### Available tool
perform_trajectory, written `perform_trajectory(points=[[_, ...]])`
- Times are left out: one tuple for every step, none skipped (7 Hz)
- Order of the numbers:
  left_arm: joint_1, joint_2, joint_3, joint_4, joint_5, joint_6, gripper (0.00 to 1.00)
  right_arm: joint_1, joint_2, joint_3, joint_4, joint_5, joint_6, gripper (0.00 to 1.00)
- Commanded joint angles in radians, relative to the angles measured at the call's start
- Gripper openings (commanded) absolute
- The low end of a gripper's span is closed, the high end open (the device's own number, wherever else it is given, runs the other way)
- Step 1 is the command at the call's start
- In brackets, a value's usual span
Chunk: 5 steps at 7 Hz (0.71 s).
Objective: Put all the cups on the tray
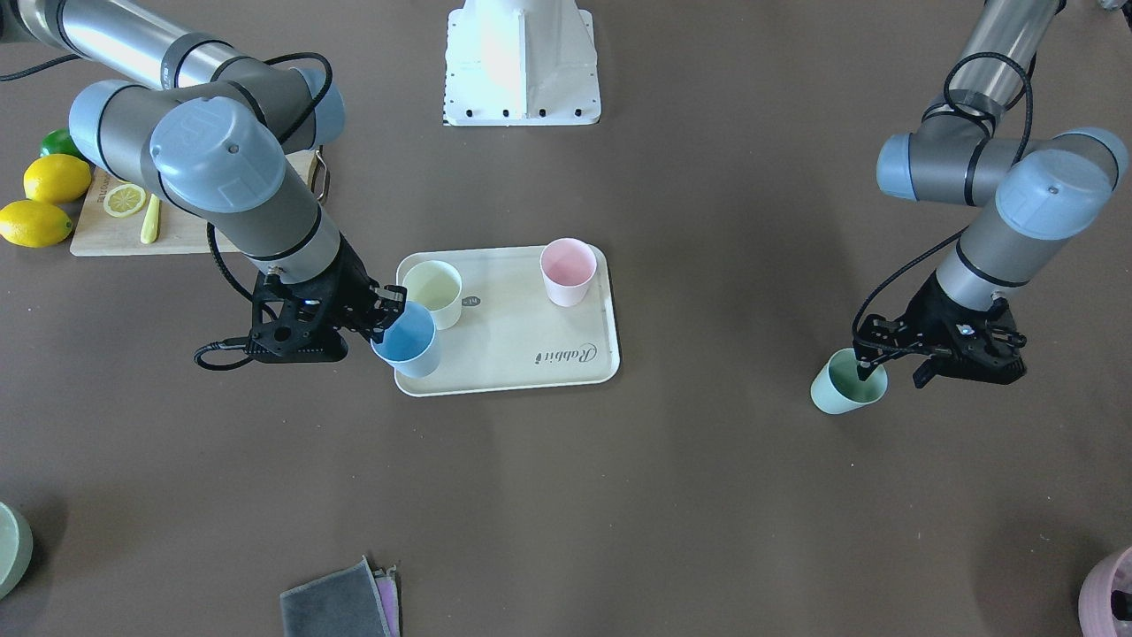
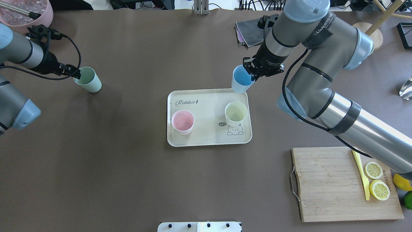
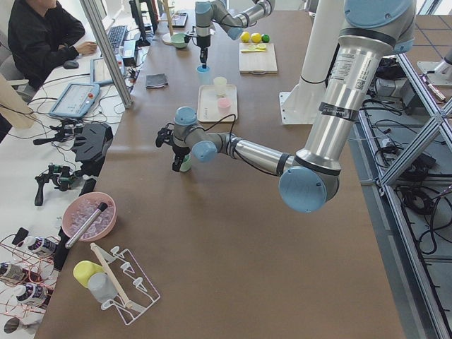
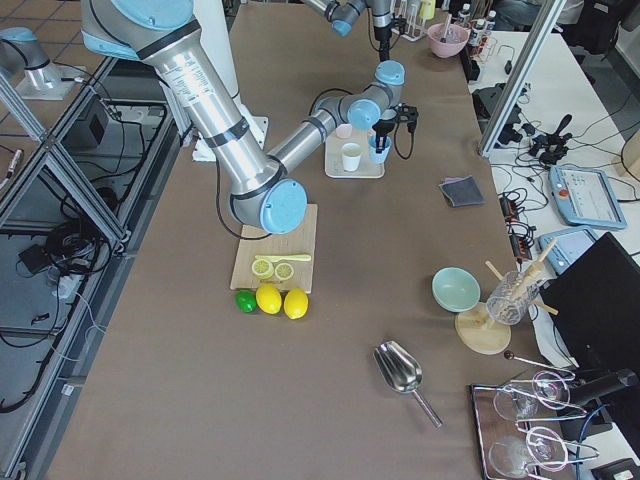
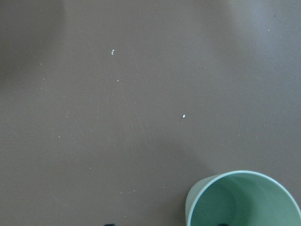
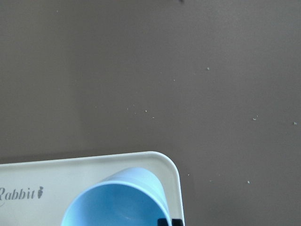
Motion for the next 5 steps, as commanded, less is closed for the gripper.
perform_trajectory(points=[[0.044, -0.014, 0.003, -0.002, 0.006, -0.071, 0.54, -0.032, -0.004, -0.004, 0.002, -0.021, 0.006, 0.00], [0.044, -0.015, 0.001, -0.002, 0.008, -0.073, 0.45, -0.053, -0.004, -0.006, 0.010, -0.038, 0.050, 0.00], [0.046, -0.019, 0.007, -0.002, 0.009, -0.073, 0.33, -0.067, -0.001, -0.016, 0.011, -0.055, 0.061, 0.00], [0.049, -0.036, 0.011, -0.002, 0.014, -0.100, 0.00, -0.069, 0.003, -0.030, 0.013, -0.059, 0.061, 0.00], [0.047, -0.060, 0.006, 0.001, 0.005, -0.107, 0.00, -0.069, 0.007, -0.042, 0.013, -0.059, 0.061, 0.00]])
